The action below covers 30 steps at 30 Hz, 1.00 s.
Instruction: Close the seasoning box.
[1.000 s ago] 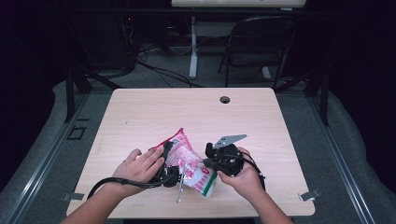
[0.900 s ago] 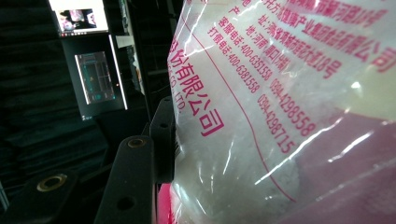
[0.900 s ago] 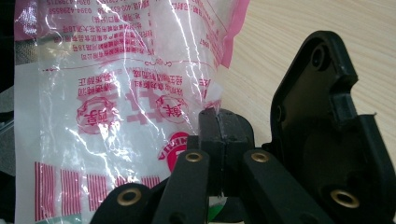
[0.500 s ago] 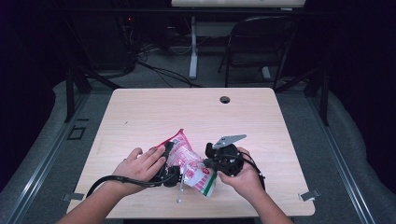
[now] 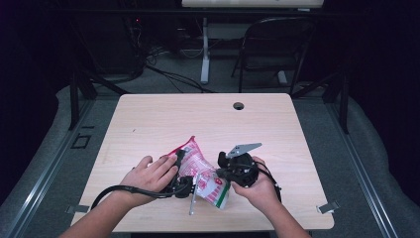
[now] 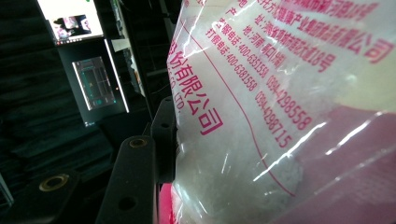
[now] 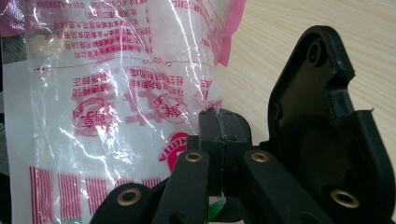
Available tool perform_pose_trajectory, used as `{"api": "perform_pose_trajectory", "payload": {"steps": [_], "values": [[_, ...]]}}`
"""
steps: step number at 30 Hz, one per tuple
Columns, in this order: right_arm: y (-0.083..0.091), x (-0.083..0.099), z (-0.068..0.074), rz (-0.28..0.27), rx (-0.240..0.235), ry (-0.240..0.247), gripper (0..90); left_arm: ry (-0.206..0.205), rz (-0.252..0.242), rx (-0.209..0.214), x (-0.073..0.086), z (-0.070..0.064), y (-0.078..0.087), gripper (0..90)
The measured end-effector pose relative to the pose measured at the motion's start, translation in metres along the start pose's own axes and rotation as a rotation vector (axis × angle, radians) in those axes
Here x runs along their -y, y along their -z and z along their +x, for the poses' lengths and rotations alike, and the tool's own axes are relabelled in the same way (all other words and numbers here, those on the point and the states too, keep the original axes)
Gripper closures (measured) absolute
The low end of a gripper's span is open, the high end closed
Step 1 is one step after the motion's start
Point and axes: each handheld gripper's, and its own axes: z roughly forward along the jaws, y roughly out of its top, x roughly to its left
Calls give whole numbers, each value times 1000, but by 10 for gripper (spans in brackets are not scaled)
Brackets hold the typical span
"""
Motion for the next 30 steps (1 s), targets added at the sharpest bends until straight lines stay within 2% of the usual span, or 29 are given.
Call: {"api": "perform_pose_trajectory", "payload": {"steps": [8,17,30], "values": [[0,0,0,2,1,1,900,-17,3,-6,-1,1,0,609],[-1,2,-1,-5,4,-3,900,-53,14,-9,-3,2,2,611],[0,3,-2,-6,5,-5,900,-92,11,-36,-6,4,3,618]]}}
